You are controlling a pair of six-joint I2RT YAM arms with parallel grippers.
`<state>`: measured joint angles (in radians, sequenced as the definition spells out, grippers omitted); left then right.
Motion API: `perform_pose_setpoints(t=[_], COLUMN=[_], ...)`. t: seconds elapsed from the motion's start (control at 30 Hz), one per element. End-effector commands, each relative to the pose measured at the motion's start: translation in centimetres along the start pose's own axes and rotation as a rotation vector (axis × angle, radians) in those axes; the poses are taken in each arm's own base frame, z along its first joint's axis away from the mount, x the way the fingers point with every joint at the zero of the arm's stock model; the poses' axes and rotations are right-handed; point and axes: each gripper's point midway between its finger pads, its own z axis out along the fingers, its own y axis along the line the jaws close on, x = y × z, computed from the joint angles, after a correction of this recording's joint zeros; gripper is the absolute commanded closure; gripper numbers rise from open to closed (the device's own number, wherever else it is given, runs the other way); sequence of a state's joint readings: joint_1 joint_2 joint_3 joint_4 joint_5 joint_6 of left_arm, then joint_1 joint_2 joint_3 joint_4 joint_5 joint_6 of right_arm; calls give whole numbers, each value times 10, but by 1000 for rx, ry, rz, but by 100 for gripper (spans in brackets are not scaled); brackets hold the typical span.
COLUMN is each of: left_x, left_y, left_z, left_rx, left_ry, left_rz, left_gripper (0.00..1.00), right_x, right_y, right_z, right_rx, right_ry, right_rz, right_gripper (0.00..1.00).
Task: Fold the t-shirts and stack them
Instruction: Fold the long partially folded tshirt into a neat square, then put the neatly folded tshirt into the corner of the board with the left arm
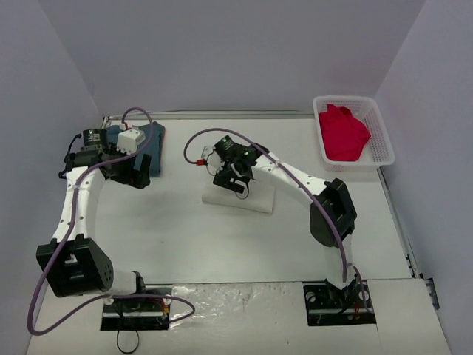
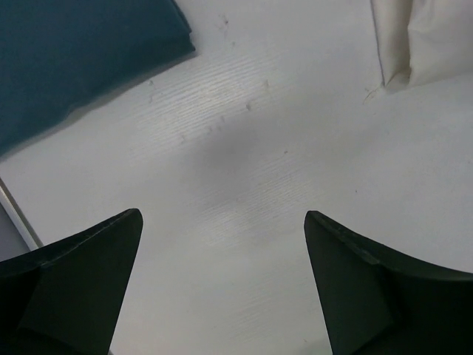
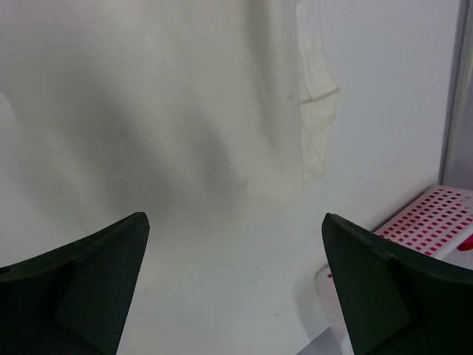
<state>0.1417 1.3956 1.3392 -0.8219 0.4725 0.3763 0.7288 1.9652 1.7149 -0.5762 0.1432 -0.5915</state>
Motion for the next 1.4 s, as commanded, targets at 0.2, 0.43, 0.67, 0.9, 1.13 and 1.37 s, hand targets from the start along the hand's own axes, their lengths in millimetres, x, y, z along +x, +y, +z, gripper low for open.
perform_pose_setpoints(t=[0.2,0.43,0.67,0.9,1.13,1.37], left_x=[-1,4,10,8,3,7], left_y=[18,17,15,13,18,22], left_z=[-34,-37,-38,-45,-50,-45], left_rx=[-119,-139,-154,-165,-177,-154], left_ry=[-152,-171,-191,-229,-272,-270], left_rz=[-58,-40,-13,-7,-65,-144], left_gripper=[6,6,6,6,6,6], right_x=[-35,-18,1,-29,-76,-76], right_y=[-41,-11,37,41,-19,-18], right_z=[4,71,117,90,-12,-73], right_rx=[563,632,653,626,663,590], right_ry=[82,259,359,243,32,-76], right_rz=[6,-129,-274,-250,-91,-51], right_gripper=[0,0,0,0,0,0])
